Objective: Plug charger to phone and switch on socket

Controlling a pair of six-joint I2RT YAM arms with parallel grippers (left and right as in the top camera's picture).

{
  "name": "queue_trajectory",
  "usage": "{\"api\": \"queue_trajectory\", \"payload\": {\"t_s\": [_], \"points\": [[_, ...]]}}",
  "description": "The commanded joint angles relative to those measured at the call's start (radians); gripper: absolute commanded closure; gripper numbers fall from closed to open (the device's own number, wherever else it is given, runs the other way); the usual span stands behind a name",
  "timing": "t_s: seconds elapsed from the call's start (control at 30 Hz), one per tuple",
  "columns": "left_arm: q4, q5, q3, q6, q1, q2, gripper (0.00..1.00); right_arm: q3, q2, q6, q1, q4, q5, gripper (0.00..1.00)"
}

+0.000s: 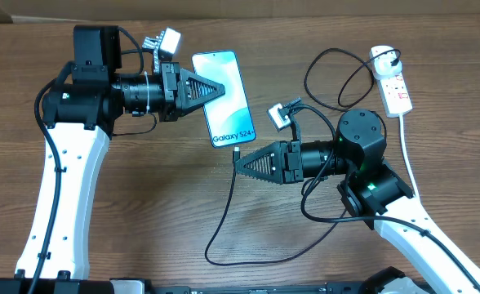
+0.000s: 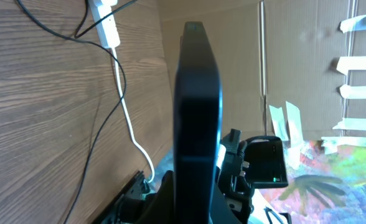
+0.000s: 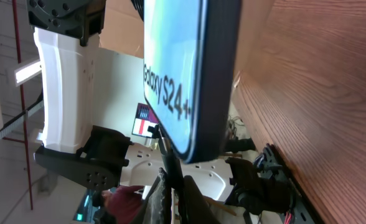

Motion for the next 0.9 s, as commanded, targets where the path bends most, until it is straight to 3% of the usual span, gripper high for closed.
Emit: {"api": "queue_trajectory", "payload": {"t_s": [0.0, 0.13, 0.43, 0.63, 0.87], "points": [[0.008, 0.051, 0.006, 0.039, -0.008, -0.007, 0.96, 0.005, -0.011, 0.005, 0.005, 0.005, 0.006, 0.96], [0.022, -0.079, 0.006, 0.04, 0.007, -0.007, 0.96, 0.005, -0.011, 0.005, 0.005, -0.004, 0.027, 0.96], [-0.004, -0.53, 0.006, 0.002, 0.06, -0.007, 0.96, 0.005, 0.0, -0.055, 0.005, -0.181, 0.19, 0.96], [-0.101, -0.785, 0.006, 0.011, 0.066, -0.007, 0.96, 0.005, 0.054, -0.086, 0.005, -0.372, 0.46, 0.96], [-0.166, -0.835, 0.006, 0.093, 0.066, -0.007, 0.96, 0.005, 0.175, -0.044, 0.004, -0.55, 0.852, 0.96]]}}
